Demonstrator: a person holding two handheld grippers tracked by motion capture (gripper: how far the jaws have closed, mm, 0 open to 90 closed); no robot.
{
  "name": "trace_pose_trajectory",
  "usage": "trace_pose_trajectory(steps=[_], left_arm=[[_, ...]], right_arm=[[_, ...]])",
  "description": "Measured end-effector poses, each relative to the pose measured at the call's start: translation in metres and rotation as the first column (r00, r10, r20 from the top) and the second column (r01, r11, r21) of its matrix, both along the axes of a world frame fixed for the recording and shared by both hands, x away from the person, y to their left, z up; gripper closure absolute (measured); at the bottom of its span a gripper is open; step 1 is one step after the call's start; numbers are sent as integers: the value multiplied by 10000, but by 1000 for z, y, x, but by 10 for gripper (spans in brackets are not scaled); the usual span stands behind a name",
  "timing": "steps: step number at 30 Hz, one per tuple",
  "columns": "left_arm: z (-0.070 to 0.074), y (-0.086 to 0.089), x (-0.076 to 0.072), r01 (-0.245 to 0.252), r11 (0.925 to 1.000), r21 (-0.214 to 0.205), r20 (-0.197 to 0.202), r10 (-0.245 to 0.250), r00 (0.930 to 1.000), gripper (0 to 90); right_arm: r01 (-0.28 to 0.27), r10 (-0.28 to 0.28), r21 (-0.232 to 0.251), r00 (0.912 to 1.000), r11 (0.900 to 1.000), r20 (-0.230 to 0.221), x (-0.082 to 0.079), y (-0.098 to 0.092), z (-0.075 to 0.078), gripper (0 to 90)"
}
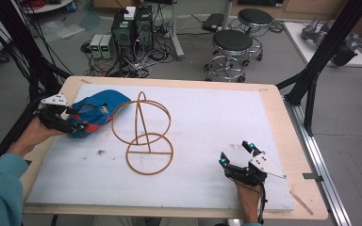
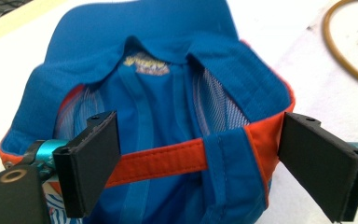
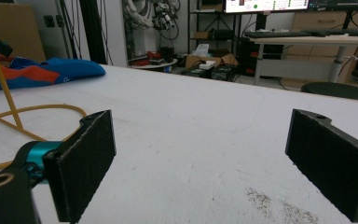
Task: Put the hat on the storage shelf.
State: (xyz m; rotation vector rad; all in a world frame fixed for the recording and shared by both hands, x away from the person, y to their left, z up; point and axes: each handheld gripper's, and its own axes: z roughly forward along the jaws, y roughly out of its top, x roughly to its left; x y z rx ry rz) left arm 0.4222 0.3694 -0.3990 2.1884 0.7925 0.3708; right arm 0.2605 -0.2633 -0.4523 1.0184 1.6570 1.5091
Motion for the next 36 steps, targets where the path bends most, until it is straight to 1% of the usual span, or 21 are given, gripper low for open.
trace_pose_trajectory(steps=[2, 4, 7, 8, 9, 11, 13, 14, 16, 17, 18, 21, 24, 25, 26, 29, 31, 32, 34, 36], left_arm=[[-2, 0, 0, -104, 9999, 131, -23, 104, 9999, 134], [-3, 0, -1, -139, 9998, 118, -39, 139, 9999, 134], [-5, -1, -2, -109, 9991, 407, -144, 115, 9998, 135], [-6, -2, -3, -121, 9990, 434, -151, 128, 9998, 134], [-8, -3, -4, -130, 9984, 558, -141, 138, 9998, 135], [-10, -4, -5, -115, 9979, 638, -183, 127, 9998, 136], [-14, -5, -6, -252, 9958, 881, -241, 274, 9993, 140], [-17, -5, -7, -339, 9948, 959, -311, 370, 9988, 155], [-20, -4, -7, -298, 9933, 1116, -461, 351, 9983, 170], [-21, -4, -7, -246, 9936, 1107, -571, 310, 9979, 201], [-22, -5, -7, -215, 9935, 1119, -655, 289, 9974, 201], [-22, -6, -7, -269, 9928, 1171, -689, 351, 9970, 217], [-24, -7, -6, -227, 9915, 1284, -902, 345, 9953, 300], [-25, -8, -6, -178, 9908, 1340, -987, 312, 9946, 300], [-25, -9, -6, -139, 9907, 1351, -1072, 286, 9938, 339], [-27, -12, -6, -53, 9890, 1477, -1137, 223, 9933, 429], [-28, -14, -6, -150, 9882, 1523, -1230, 340, 9918, 437], [-28, -14, -6, -186, 9881, 1525, -1310, 388, 9906, 485], [-28, -14, -6, -342, 9889, 1446, -1384, 544, 9889, 492], [-27, -14, -6, -441, 9886, 1440, -1395, 644, 9881, 539]], right_arm=[[2, -2, -7, 10000, 10000, 8, 0, 0, 0, 74], [11, -11, -9, 10000, 10000, 13, 0, 0, 0, 74], [16, -16, -6, 10000, 10000, 20, 0, 0, 0, 74], [18, -18, -7, 10000, 10000, 18, 0, 0, 0, 74], [18, -18, -6, 10000, 10000, 20, 0, 0, 0, 74], [28, -28, -9, 10000, 10000, 30, 0, 0, 0, 74], [42, -42, -17, 10000, 10000, 28, 0, 0, 0, 74], [46, -46, -21, 10000, 10000, 45, 0, 0, 0, 74], [40, -40, -27, 10000, 10000, 40, 0, 0, 0, 74], [41, -41, -18, 10000, 10000, 39, 0, 0, 0, 74], [41, -41, -18, 10000, 10000, 39, 0, 0, 0, 74], [41, -41, -19, 10000, 10000, 38, 0, 0, 0, 74], [37, -37, -24, 10000, 10000, 42, 0, 0, 0, 74], [37, -37, -24, 10000, 10000, 42, 0, 0, 0, 74], [56, -56, -30, 10000, 10000, 55, 0, 0, 0, 74], [52, -52, -23, 10000, 10000, 47, 0, 0, 0, 74], [54, -54, -27, 10000, 10000, 53, 0, 0, 0, 74], [59, -59, -29, 10000, 10000, 57, 0, 0, 0, 74], [60, -60, -25, 10000, 10000, 56, 0, 0, 0, 74], [59, -58, -25, 10000, 10000, 57, 0, 0, 0, 74]])
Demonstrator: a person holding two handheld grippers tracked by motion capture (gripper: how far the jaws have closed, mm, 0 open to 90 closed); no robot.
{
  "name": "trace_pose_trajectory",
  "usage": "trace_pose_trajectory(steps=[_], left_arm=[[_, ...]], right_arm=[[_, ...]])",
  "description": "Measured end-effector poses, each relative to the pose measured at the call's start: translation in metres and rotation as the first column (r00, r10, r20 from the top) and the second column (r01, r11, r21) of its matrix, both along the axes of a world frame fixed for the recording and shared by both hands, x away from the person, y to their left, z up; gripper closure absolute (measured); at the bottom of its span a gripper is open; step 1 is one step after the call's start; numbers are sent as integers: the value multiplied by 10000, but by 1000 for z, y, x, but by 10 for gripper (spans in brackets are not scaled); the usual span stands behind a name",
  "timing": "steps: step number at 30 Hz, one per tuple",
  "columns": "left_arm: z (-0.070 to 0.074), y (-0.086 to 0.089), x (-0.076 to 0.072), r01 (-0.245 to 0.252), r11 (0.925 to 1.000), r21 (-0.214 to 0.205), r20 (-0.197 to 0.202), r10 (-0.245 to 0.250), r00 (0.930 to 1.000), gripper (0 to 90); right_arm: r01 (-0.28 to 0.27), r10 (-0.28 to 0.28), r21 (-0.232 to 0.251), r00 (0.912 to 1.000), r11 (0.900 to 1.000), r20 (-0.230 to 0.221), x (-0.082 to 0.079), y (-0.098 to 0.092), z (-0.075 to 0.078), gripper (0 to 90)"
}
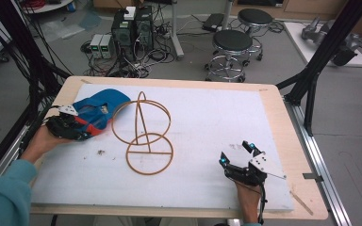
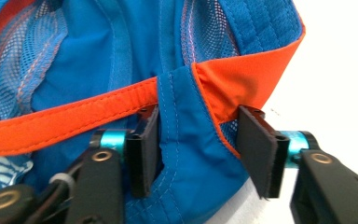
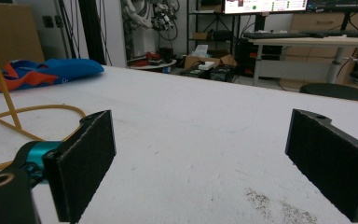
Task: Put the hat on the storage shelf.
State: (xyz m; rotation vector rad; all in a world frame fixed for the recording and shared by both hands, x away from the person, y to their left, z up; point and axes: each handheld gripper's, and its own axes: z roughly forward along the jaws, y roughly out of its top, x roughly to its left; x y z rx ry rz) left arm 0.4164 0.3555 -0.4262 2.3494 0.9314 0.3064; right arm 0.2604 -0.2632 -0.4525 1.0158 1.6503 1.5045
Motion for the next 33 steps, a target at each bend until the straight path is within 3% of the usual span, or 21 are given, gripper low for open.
trace_pose_trajectory(steps=[2, 3, 4, 5, 7, 11, 17, 19, 33], left_arm=[[1, 0, 0, -172, 9998, -76, -66, 171, 9998, 587], [2, 0, -1, -260, 9996, -124, -97, 259, 9996, 662], [3, 1, -1, -333, 9993, -184, -129, 330, 9994, 662], [4, 1, -2, -408, 9989, -229, -184, 404, 9990, 742], [5, 0, -2, -448, 9984, -347, -383, 434, 9983, 760], [6, -1, -3, -475, 9980, -412, -389, 459, 9982, 813], [15, -1, -7, -442, 9945, -950, -159, 429, 9990, 822], [19, 1, -9, -509, 9907, -1266, -28, 510, 9987, 823], [51, 16, -31, -619, 9706, -2327, 1043, 882, 9906, 824]], right_arm=[[2, -2, -3, 10000, 10000, 4, 0, 0, 0, 74], [1, -1, -4, 10000, 10000, 3, 0, 0, 0, 74], [1, -1, -4, 10000, 10000, 3, 0, 0, 0, 74], [1, -1, -1, 10000, 10000, 3, 0, 0, 0, 74], [1, -1, -1, 10000, 10000, 1, 0, 0, 0, 74], [10, -10, -9, 10000, 10000, 15, 0, 0, 0, 74], [-12, 12, 21, 10000, 10000, -19, 0, 0, 0, 74], [-13, 13, 23, 10000, 10000, -15, 0, 0, 0, 74], [-15, 15, 37, 10000, 10000, -41, 0, 0, 0, 74]])
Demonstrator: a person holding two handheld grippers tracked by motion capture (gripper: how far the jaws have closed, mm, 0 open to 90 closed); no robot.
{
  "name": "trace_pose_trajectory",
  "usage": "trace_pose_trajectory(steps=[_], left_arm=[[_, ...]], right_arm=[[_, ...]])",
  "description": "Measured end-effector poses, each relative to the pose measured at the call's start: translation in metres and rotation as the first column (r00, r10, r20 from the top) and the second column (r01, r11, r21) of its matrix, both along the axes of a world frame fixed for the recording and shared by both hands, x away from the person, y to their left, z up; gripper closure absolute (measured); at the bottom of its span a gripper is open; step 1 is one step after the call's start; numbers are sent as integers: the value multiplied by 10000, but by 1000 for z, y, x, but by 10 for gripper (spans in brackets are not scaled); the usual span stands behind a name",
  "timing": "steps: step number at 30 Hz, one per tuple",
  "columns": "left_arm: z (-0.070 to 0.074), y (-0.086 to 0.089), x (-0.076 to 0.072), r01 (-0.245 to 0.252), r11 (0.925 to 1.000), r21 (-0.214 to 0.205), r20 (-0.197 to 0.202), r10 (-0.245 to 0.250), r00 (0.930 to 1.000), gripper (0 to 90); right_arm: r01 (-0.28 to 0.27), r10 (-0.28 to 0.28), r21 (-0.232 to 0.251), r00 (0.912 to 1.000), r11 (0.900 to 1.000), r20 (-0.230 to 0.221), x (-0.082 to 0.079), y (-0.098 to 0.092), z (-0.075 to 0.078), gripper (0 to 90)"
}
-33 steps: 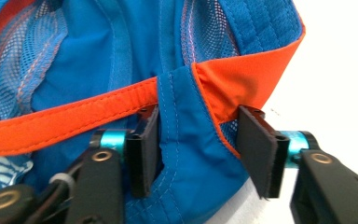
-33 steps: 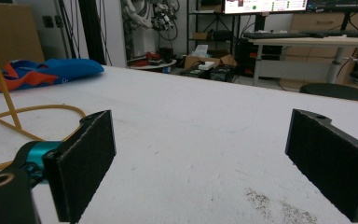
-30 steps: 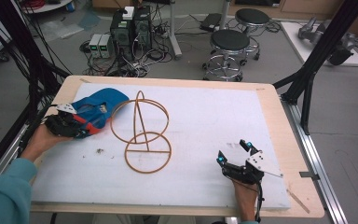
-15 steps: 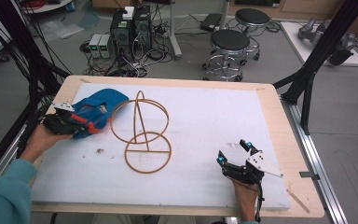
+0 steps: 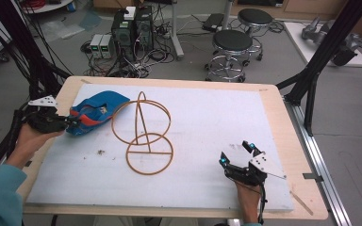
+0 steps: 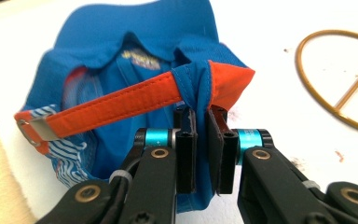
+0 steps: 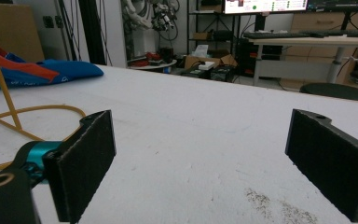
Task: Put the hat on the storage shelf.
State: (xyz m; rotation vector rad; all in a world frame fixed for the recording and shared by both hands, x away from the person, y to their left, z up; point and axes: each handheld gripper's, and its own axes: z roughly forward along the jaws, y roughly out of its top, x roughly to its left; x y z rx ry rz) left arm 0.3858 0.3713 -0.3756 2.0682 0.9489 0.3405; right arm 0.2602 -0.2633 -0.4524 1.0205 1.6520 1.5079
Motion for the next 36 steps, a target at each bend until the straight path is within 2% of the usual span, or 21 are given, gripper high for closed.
trace_pose_trajectory(steps=[3, 8, 13, 18, 21, 28, 36], left_arm=[[6, 5, -5, -54, 9999, -94, 191, 55, 9998, 825], [15, 12, -13, -167, 9984, -547, 587, 199, 9981, 826], [24, 17, -21, -137, 9962, -865, 767, 204, 9968, 827], [38, 16, -29, -10, 9966, -822, 949, 88, 9955, 828], [52, 15, -34, 71, 9963, -860, 1191, 32, 9929, 828], [82, 12, -44, 310, 9974, -650, 1600, -202, 9869, 829], [99, 7, -48, 463, 9980, -437, 1873, -373, 9816, 830]], right_arm=[[-2, 2, -8, 10000, 10000, 6, 0, 0, 0, 74], [38, -38, -40, 10000, 10000, 27, 0, 0, 0, 74], [35, -34, -35, 10000, 10000, 25, 0, 0, 0, 74], [41, -41, -39, 10000, 10000, 14, 0, 0, 0, 74], [51, -51, -53, 10000, 10000, 15, 0, 1, 0, 74], [60, -60, -87, 10000, 9999, 25, 0, 1, 0, 74], [54, -53, -77, 10000, 10000, 23, 0, 1, 0, 74]])
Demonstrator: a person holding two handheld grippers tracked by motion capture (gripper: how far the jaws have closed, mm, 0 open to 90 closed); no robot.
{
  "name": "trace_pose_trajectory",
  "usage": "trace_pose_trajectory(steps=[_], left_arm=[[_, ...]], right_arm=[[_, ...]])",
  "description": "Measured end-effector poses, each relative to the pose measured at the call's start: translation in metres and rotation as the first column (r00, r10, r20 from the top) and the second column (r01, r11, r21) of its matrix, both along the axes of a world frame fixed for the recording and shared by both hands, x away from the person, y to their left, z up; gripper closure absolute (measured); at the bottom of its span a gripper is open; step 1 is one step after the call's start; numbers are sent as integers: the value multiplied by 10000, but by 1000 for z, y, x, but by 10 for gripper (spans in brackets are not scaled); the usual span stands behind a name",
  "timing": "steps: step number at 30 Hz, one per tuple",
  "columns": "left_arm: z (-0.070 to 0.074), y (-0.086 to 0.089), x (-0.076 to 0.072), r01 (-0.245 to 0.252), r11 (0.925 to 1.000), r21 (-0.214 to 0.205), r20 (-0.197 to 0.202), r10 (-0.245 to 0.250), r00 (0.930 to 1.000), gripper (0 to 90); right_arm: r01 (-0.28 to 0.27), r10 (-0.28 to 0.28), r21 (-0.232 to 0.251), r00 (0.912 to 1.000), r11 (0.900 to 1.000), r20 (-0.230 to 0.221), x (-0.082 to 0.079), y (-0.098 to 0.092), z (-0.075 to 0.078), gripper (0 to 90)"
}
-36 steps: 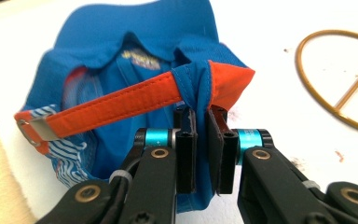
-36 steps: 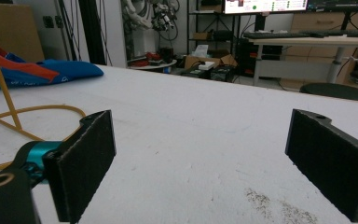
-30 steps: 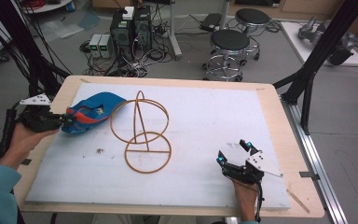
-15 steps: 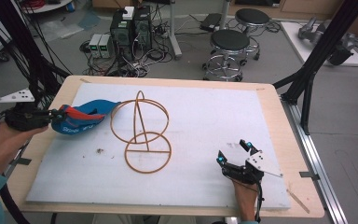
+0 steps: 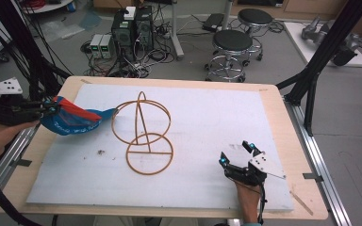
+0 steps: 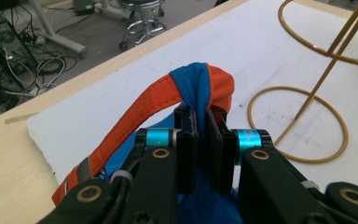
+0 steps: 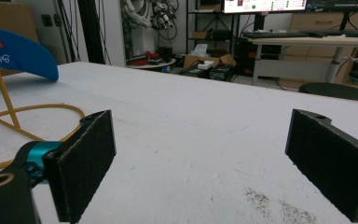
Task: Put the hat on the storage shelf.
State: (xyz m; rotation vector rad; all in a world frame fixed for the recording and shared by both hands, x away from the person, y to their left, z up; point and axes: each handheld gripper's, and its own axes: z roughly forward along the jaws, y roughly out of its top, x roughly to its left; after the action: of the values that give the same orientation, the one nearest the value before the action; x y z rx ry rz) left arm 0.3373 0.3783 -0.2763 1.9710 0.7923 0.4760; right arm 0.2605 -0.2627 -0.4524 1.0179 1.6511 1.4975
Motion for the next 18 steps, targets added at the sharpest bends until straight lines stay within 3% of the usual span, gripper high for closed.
trace_pose_trajectory(steps=[18], left_arm=[[38, 10, -18, 90, 9999, -94, 824, -82, 9966, 833]], right_arm=[[9, -9, -28, 10000, 10000, 8, 0, 0, 0, 74]])
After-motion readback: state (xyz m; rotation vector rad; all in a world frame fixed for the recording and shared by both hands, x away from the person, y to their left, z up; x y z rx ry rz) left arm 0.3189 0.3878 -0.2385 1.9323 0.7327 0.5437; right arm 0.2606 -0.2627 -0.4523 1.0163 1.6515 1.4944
